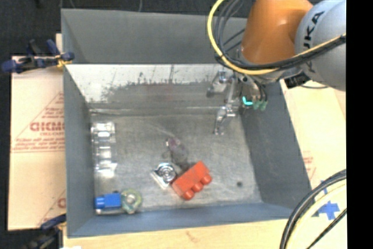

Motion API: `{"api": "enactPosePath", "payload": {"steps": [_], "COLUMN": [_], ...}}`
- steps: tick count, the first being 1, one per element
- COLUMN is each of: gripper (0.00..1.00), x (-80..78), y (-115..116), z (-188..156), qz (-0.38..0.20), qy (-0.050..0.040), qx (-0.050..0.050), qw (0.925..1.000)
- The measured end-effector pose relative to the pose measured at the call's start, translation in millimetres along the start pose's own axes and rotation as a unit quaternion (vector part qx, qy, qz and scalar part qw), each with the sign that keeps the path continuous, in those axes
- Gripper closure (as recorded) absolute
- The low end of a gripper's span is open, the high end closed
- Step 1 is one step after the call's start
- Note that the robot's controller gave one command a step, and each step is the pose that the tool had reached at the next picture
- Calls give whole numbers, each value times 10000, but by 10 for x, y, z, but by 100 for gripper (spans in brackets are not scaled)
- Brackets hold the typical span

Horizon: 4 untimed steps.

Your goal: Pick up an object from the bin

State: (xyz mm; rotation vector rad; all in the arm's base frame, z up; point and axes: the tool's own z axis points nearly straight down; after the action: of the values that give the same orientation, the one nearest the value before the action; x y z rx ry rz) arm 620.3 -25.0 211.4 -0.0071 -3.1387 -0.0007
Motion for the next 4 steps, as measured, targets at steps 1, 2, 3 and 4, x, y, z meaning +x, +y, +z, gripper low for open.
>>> {"api": "enactPosePath", "payload": {"steps": [1,2,3,4], "gripper": [0,0,100,100], "x": [376,353,346,53], "y": [413,586,595,471], "z": [1113,1376,1362,1371], "qz": [-642,-950,-949,-1794], "qy": [-21,-62,-77,-40], "qx": [1,22,13,-11], "qw": [9979,9955,9955,9838]}}
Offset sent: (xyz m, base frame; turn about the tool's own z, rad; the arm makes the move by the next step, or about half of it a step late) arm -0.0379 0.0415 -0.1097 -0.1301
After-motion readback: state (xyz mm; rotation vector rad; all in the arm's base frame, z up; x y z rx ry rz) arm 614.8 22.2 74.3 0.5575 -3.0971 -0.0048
